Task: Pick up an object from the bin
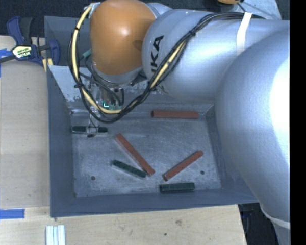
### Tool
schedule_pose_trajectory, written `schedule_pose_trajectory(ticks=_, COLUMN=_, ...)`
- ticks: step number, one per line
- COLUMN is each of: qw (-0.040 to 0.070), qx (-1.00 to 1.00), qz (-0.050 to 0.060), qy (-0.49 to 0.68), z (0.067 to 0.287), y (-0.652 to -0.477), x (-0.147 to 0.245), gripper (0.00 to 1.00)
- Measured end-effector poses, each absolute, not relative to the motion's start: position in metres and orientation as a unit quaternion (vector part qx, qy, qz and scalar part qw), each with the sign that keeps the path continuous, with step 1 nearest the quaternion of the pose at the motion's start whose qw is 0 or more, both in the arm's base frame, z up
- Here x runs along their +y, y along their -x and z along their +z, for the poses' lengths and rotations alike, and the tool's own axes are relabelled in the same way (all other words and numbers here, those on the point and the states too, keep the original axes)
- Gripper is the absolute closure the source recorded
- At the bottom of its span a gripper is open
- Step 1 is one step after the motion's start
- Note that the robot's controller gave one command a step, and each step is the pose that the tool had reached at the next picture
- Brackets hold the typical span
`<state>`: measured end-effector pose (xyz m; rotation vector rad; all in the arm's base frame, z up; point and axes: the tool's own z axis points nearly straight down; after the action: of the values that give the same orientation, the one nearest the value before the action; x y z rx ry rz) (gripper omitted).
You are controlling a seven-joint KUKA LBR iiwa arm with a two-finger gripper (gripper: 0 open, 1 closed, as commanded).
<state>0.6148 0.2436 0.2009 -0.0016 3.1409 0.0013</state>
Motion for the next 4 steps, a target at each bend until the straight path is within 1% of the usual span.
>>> schedule_pose_trajectory(ticks=1, qw=0.001, qx=1.0, qz=0.001, qy=0.0, z=0.202, y=-0.616, x=0.243, gripper=0.0)
schedule_pose_trajectory(ticks=2, qw=0.003, qx=1.0, qz=0.001, qy=0.014, z=0.134, y=-0.611, x=0.233, gripper=0.0)
schedule_pose_trajectory(ticks=3, qw=0.002, qx=1.0, qz=0.001, qy=-0.004, z=0.071, y=-0.583, x=0.207, gripper=1.0)
schedule_pose_trajectory(ticks=4, qw=0.002, qx=1.0, qz=0.001, qy=-0.004, z=0.071, y=-0.583, x=0.207, gripper=1.0)
